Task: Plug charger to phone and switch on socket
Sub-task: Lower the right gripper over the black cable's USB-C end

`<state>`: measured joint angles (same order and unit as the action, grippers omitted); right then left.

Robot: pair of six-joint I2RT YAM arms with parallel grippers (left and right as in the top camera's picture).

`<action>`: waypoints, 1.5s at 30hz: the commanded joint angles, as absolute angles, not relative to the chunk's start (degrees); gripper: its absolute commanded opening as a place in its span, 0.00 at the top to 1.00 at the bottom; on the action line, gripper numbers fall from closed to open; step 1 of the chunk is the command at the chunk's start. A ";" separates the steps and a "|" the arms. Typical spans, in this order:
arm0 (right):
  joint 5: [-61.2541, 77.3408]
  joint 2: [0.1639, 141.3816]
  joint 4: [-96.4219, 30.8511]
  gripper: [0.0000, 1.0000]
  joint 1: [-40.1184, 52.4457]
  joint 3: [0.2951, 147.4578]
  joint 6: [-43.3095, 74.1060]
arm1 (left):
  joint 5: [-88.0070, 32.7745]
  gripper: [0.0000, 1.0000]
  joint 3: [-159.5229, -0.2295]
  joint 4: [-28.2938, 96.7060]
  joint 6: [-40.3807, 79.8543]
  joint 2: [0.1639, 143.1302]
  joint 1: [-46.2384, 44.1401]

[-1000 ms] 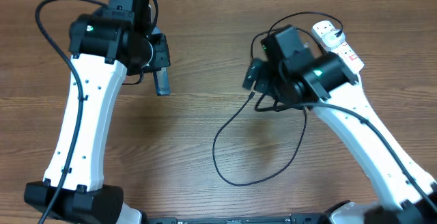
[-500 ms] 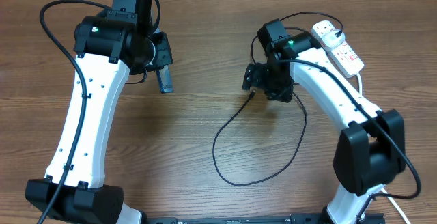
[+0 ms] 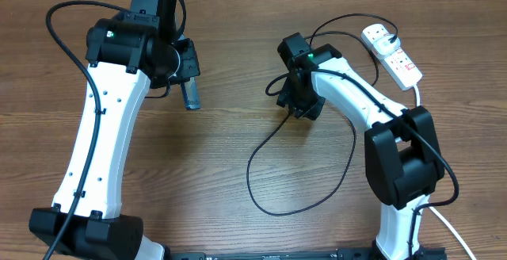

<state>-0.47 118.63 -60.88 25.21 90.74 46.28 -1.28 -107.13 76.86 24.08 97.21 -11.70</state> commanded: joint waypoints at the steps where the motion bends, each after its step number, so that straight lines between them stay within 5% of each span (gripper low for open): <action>1: -2.92 119.33 -60.25 0.46 25.17 90.91 47.46 | -1.54 0.96 -107.28 76.66 24.84 96.40 -11.77; 6: -2.04 119.52 -58.41 0.61 25.17 89.69 45.34 | -1.54 0.96 -107.28 76.62 24.86 96.40 -11.77; 45: -4.51 119.63 -51.94 0.65 28.82 84.27 51.07 | -1.52 0.96 -107.28 77.08 24.82 96.40 -11.77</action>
